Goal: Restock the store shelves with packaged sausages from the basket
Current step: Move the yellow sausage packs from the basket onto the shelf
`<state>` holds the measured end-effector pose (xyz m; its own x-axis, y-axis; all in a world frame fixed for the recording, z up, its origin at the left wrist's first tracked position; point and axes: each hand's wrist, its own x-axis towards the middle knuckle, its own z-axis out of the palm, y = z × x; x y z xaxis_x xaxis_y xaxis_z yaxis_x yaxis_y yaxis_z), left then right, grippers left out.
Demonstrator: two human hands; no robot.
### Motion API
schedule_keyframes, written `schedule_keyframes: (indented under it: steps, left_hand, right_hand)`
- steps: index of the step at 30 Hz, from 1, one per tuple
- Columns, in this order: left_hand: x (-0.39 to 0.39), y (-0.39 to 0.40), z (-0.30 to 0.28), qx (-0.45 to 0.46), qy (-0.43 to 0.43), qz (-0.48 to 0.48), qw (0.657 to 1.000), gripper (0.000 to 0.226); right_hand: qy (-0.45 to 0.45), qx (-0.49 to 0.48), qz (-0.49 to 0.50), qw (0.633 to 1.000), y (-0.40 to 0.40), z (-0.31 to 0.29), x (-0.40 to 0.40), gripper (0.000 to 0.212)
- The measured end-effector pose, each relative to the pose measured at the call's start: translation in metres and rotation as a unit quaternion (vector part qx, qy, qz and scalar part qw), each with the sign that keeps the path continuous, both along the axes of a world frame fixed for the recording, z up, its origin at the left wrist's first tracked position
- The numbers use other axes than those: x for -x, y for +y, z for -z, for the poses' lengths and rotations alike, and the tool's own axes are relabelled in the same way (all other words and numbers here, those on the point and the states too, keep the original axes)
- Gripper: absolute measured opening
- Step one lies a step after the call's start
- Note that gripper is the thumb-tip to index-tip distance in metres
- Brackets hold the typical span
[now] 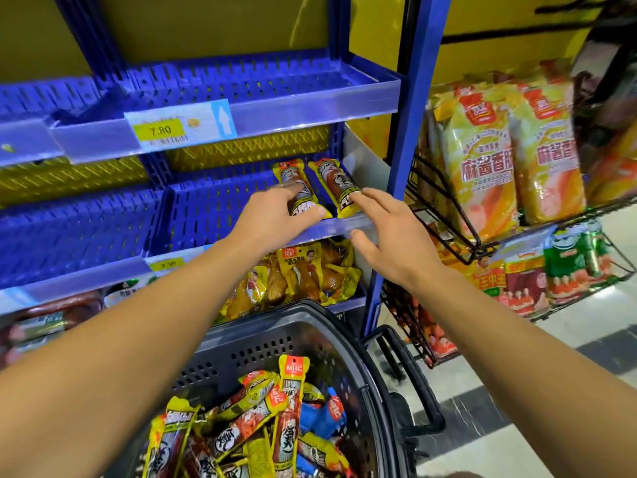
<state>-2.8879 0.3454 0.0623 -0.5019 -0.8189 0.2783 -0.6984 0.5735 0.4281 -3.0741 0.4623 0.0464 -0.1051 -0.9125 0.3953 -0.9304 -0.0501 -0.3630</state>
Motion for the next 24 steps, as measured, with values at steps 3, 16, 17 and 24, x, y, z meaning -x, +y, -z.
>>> schedule_keyframes:
  steps: [3, 16, 17, 24]
  left_hand:
    - [0.011, 0.002, 0.004, 0.021, 0.005, -0.010, 1.000, 0.077]
    - [-0.011, 0.020, -0.009, 0.015, 0.007, 0.029, 0.999, 0.070]
    - [-0.018, 0.026, -0.010, 0.021, 0.007, 0.028, 0.999, 0.068]
    - [-0.096, 0.093, 0.015, 0.019, 0.005, 0.019, 1.000, 0.065]
  right_hand:
    - [-0.001, 0.002, 0.000, 1.000, 0.000, 0.002, 0.002, 0.056]
    - [0.022, 0.004, 0.005, 1.000, 0.017, -0.018, -0.025, 0.060]
    - [0.024, 0.013, 0.002, 1.000, 0.023, -0.019, -0.032, 0.060]
    - [0.025, -0.007, -0.065, 0.998, 0.073, 0.010, -0.109, 0.064]
